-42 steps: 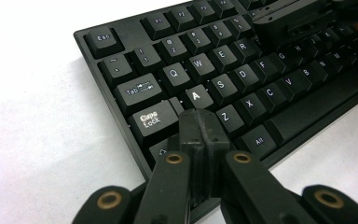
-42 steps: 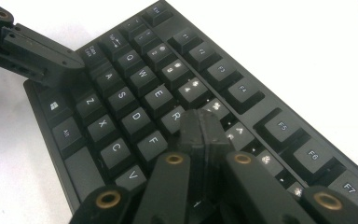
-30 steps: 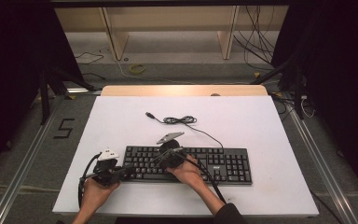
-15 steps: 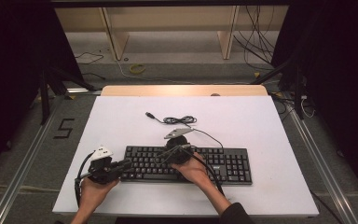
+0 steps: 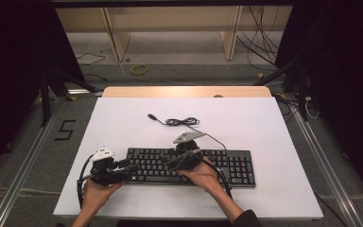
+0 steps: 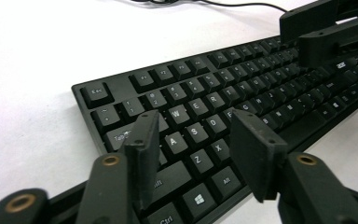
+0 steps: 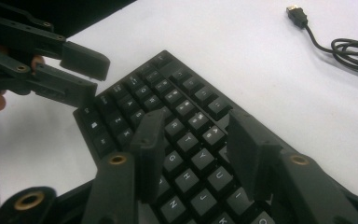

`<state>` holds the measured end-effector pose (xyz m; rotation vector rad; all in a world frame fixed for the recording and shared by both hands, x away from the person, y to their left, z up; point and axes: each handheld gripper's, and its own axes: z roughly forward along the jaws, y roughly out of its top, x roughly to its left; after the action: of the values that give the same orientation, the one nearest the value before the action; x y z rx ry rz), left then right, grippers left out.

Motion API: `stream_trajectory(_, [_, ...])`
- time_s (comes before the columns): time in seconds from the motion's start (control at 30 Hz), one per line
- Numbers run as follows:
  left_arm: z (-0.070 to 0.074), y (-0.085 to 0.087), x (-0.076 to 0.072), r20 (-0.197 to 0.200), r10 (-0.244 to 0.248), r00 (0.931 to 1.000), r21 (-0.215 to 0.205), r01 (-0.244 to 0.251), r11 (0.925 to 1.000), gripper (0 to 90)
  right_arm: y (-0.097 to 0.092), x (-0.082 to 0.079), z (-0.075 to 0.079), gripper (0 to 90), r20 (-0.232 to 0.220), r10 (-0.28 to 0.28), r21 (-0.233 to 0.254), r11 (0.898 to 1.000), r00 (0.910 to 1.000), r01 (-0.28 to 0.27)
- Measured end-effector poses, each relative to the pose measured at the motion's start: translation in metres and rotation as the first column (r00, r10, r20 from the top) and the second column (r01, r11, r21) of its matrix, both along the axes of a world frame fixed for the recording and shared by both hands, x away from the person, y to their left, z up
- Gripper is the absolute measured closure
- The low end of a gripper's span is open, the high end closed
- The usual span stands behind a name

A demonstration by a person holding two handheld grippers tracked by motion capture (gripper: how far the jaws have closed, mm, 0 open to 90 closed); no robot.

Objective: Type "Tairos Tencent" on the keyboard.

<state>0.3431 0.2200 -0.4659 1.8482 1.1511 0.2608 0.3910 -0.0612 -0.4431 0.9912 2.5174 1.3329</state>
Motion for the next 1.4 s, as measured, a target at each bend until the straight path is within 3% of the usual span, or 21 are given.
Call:
stream_trajectory(0.17, [-0.001,-0.002,0.001,-0.003,-0.01,0.9999,-0.001,0.01,0.9999,46.0,-0.007,-0.006,0.002,48.7,0.002,-0.009,0.01,1.0,1.0,0.009])
stream_trajectory(0.43, [-0.002,-0.003,0.005,-0.006,-0.016,0.9999,-0.011,0.015,0.9998,39.1,-0.021,-0.013,0.0,45.2,0.011,-0.024,0.041,0.999,0.9997,0.023])
stream_trajectory(1.03, [-0.004,-0.006,0.015,-0.009,-0.005,0.9999,0.005,0.006,1.0,38.4,-0.041,-0.027,-0.001,40.0,0.03,-0.045,0.074,0.996,0.9985,0.042])
stream_trajectory(1.23, [-0.004,-0.007,0.018,-0.012,-0.01,0.9999,0.013,0.01,0.9999,41.6,-0.045,-0.028,-0.003,38.2,0.031,-0.055,0.072,0.996,0.998,0.052])
stream_trajectory(1.4, [-0.006,-0.008,0.02,-0.025,-0.031,0.9992,0.038,0.032,0.9988,56.2,-0.046,-0.029,-0.002,36.8,0.034,-0.059,0.072,0.996,0.9977,0.056])
